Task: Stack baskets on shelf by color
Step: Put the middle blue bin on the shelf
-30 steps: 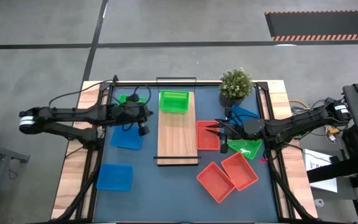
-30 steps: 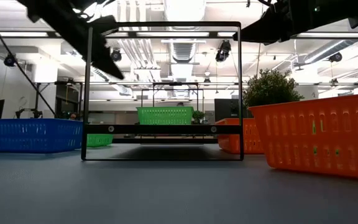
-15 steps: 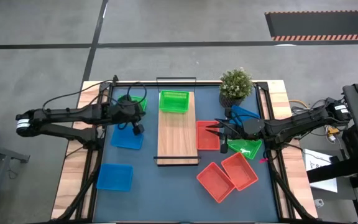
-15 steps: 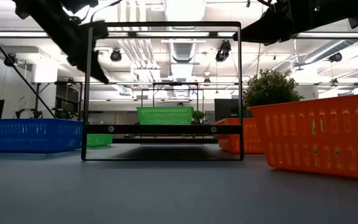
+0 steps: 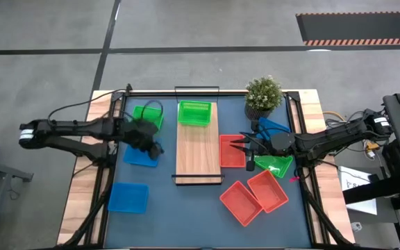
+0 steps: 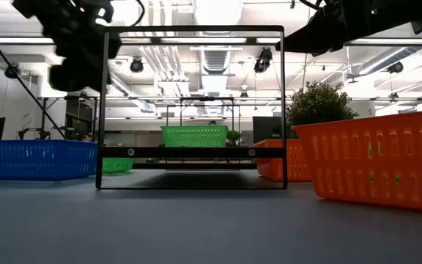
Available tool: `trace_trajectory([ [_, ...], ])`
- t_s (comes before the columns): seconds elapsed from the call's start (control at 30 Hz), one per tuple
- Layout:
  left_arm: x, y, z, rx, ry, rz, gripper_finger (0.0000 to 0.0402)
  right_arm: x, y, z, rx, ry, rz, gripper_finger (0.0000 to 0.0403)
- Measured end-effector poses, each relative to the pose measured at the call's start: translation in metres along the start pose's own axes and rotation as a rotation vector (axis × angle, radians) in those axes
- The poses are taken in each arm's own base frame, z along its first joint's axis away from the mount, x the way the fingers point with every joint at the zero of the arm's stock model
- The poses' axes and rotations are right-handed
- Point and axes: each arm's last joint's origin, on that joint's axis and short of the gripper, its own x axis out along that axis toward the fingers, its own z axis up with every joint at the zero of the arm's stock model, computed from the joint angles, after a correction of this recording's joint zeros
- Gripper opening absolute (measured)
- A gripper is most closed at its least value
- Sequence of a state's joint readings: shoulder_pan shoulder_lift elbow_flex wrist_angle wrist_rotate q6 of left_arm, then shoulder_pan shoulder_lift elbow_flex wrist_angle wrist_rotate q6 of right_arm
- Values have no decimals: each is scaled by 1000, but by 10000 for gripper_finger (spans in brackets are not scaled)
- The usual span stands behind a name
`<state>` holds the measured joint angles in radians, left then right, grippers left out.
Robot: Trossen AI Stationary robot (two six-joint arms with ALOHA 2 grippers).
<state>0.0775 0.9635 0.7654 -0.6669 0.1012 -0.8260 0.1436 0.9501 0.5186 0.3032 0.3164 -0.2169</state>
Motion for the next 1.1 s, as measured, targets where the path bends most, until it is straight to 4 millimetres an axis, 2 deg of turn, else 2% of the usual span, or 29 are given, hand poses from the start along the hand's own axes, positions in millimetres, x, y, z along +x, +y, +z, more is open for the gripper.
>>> trace_trajectory([
  [0.07, 5, -5, -12, -49, 34, 62, 77, 0, 0, 0, -6, 2, 1, 43],
  [0.23, 17, -1, -32, -210, 93, 287, 51, 0, 0, 0, -17, 4, 0, 43],
  [0.43, 33, -2, -31, -185, 101, 374, 46, 0, 0, -1, -37, 6, 0, 43],
  [0.57, 43, -4, -32, -70, 185, 379, 50, 0, 0, -1, -58, 7, -1, 43],
  [0.67, 47, -6, -31, 94, 257, 359, 69, 0, 0, -1, -65, 8, -7, 43],
  [0.9, 31, -14, -29, 524, 470, 348, 128, 0, -1, 1, -58, -7, -12, 43],
  [1.0, 29, -13, -36, 708, 535, 327, 142, 0, -1, 2, -49, -16, -14, 43],
  [1.1, 32, -7, -44, 812, 580, 321, 146, 0, -1, 1, -31, -12, -12, 43],
])
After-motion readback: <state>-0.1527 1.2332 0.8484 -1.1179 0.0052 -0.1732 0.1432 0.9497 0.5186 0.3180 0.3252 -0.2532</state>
